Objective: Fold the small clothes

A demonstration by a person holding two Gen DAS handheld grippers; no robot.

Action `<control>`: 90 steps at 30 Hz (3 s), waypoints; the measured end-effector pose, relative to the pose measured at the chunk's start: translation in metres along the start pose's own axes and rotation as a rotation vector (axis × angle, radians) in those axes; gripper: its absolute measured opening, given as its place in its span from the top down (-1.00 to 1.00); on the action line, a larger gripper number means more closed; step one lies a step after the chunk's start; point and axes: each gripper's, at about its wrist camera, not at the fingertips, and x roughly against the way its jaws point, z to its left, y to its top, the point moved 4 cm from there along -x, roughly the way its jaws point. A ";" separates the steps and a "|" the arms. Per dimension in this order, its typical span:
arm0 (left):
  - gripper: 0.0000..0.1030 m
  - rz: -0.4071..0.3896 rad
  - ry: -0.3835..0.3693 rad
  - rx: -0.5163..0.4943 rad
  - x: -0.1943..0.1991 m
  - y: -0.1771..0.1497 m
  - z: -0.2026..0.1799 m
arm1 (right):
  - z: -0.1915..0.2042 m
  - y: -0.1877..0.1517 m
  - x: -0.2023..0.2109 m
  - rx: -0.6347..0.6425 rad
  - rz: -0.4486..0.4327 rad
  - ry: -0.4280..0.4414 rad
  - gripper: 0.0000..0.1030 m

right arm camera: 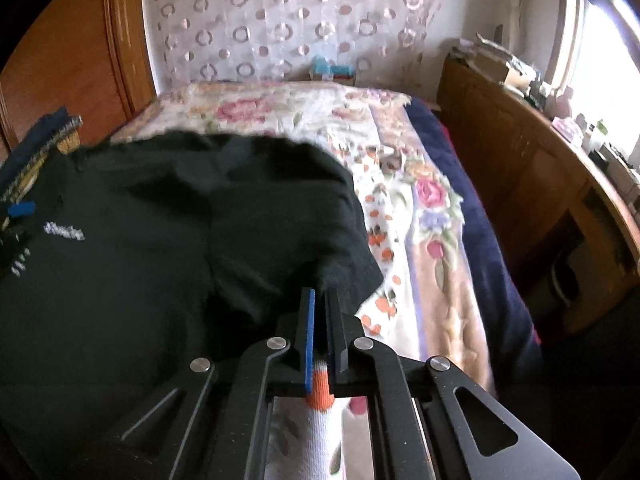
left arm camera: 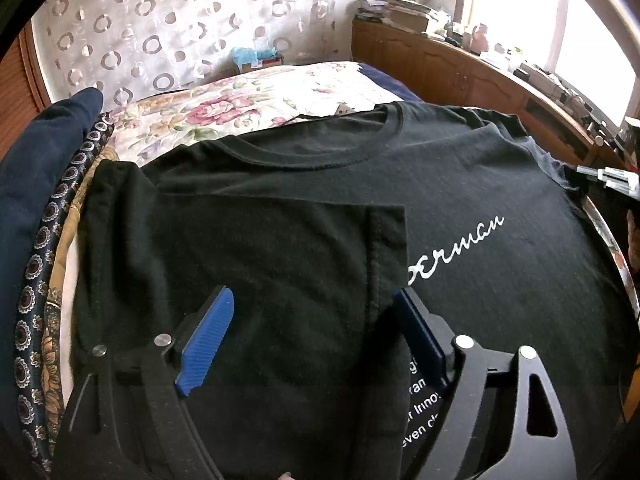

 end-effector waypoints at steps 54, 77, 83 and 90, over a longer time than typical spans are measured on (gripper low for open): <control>-0.70 -0.067 0.041 0.002 0.022 -0.002 0.005 | -0.007 0.011 -0.071 0.019 0.073 -0.033 0.95; -0.70 -0.096 0.081 0.093 0.051 -0.022 0.030 | 0.188 0.092 -0.054 0.276 -0.086 0.308 0.71; -0.70 -0.102 0.075 0.102 0.053 -0.026 0.033 | 0.176 0.072 -0.048 0.250 -0.047 0.240 0.57; -0.70 -0.110 0.078 0.111 0.057 -0.024 0.035 | 0.182 0.043 -0.032 0.246 0.027 0.246 0.56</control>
